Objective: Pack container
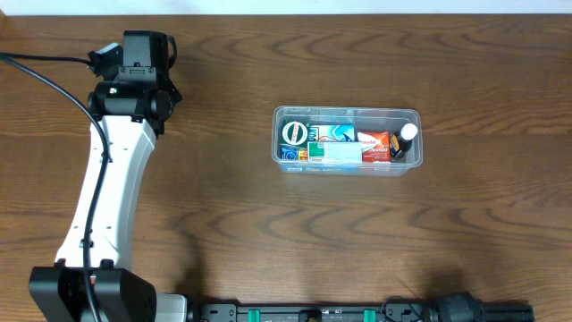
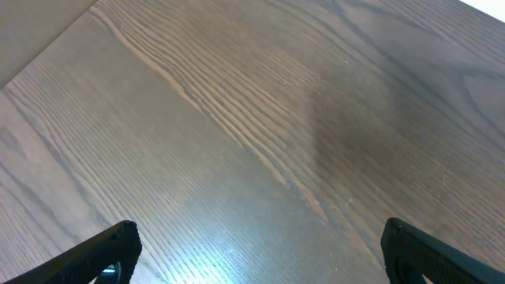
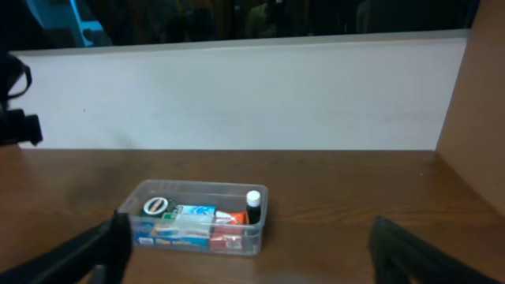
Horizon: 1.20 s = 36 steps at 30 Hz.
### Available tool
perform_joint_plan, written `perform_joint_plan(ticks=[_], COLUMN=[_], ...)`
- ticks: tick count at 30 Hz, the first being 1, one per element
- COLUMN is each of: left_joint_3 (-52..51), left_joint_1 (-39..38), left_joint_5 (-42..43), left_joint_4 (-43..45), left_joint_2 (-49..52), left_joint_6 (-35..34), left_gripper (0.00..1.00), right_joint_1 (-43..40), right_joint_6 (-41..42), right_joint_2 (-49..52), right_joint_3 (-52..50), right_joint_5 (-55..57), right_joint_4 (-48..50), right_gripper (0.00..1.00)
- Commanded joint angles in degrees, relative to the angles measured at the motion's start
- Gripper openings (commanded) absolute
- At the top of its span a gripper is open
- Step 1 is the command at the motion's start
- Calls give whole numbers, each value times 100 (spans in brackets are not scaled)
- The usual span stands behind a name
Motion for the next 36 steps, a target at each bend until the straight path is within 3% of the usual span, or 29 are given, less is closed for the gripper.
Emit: perform_joint_plan(ticks=[1, 13, 24, 36], left_joint_3=[42, 42, 42, 42], left_joint_1=[20, 20, 20, 20], left_joint_5=[-90, -90, -90, -90], left_joint_4=[-15, -15, -15, -15], left_joint_2=[-31, -31, -31, -31], left_joint_6=[55, 55, 57, 55], left_gripper=[98, 98, 98, 98], right_joint_1=[-24, -24, -20, -20], right_joint_6=[-90, -48, 37, 35], right_joint_2=[-177, -382, -544, -551], right_joint_3=[0, 2, -125, 479], right_joint_5=[-4, -151, -350, -302], right_joint_4=[-33, -114, 420, -350], right_gripper=[99, 99, 99, 99])
